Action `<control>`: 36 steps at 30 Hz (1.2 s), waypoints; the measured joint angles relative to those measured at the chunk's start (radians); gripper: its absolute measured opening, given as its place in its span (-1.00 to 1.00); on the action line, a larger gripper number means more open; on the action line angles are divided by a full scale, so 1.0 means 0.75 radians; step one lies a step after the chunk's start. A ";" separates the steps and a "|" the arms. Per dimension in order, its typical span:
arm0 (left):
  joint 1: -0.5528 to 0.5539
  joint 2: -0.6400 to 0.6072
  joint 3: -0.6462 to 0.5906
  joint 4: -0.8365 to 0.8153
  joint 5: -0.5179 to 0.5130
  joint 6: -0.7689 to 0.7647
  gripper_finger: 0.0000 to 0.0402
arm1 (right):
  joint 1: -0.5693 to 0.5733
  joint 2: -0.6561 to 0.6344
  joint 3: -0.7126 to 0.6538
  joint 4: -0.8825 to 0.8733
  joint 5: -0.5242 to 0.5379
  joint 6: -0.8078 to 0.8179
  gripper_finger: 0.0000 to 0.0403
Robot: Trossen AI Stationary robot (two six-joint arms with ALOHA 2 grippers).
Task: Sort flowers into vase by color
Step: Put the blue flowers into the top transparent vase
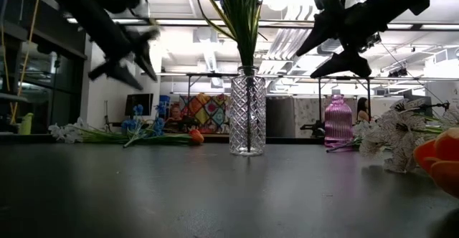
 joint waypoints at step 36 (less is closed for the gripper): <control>0.108 0.622 -0.004 0.081 -0.158 -0.284 -0.41 | 0.000 0.000 0.001 -0.142 -0.002 -0.072 0.31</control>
